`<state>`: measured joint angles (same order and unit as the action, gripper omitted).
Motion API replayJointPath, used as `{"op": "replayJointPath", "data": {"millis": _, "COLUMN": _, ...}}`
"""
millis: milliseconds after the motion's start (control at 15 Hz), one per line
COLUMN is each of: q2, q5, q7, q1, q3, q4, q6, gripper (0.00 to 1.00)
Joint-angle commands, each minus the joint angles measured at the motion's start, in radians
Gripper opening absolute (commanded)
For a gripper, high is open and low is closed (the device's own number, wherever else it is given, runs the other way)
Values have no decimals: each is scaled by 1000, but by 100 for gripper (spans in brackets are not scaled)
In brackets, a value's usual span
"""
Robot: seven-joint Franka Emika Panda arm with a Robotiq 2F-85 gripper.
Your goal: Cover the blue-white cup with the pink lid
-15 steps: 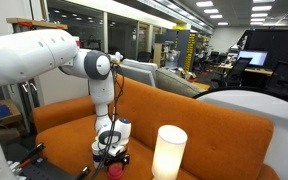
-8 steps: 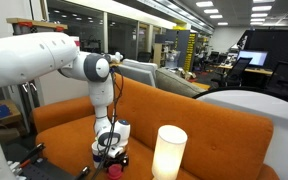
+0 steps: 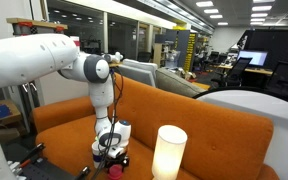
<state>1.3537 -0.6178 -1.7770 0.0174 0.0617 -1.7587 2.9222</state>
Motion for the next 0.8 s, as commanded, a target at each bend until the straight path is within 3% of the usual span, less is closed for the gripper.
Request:
{"op": "replayJointPath", "data": {"millis": 0, "q2": -33, "q5": 5, "q7": -8, "q1": 10, "q3": 6, "q4": -28, "q6": -7, "gripper": 67}}
{"op": "replayJointPath", "data": {"millis": 333, "q2": -135, "q5": 3, "q7": 8, "q1": 18, "q3": 29, "q4": -129, "q6": 5, "gripper": 67}}
{"op": "replayJointPath", "data": {"millis": 733, "q2": -351, "q5": -7, "q7": 67, "q1": 52, "q3": 13, "q4": -335, "q6": 107, "gripper": 67}}
